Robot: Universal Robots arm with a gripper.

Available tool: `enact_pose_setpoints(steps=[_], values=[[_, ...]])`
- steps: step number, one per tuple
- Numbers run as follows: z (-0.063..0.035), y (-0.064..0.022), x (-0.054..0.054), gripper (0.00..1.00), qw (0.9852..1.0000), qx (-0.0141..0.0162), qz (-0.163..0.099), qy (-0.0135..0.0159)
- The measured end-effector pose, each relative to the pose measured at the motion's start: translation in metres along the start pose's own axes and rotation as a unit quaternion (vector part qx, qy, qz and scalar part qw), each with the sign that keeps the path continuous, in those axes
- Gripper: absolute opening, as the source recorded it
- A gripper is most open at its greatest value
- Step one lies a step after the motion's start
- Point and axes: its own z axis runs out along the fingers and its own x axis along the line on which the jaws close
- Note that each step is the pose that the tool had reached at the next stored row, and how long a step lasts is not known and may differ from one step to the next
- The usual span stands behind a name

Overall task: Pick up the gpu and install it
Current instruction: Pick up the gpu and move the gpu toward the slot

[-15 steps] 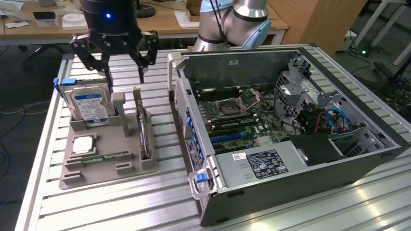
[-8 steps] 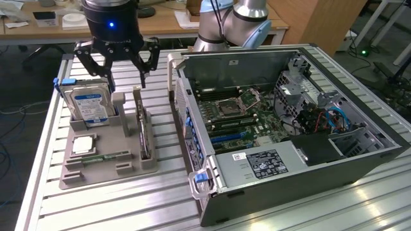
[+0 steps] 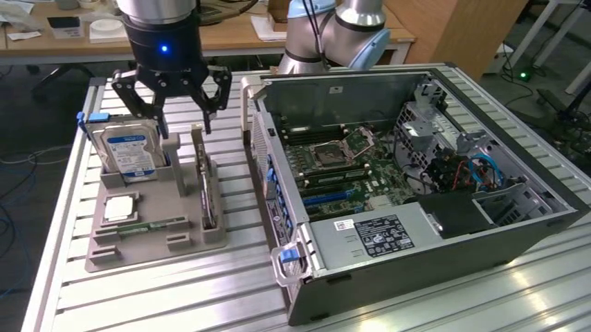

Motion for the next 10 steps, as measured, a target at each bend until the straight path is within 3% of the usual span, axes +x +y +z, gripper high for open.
enact_pose_setpoints(steps=[10], values=[[0.0182,-0.0007,0.0,0.65,1.0,0.0,0.0,0.0]])
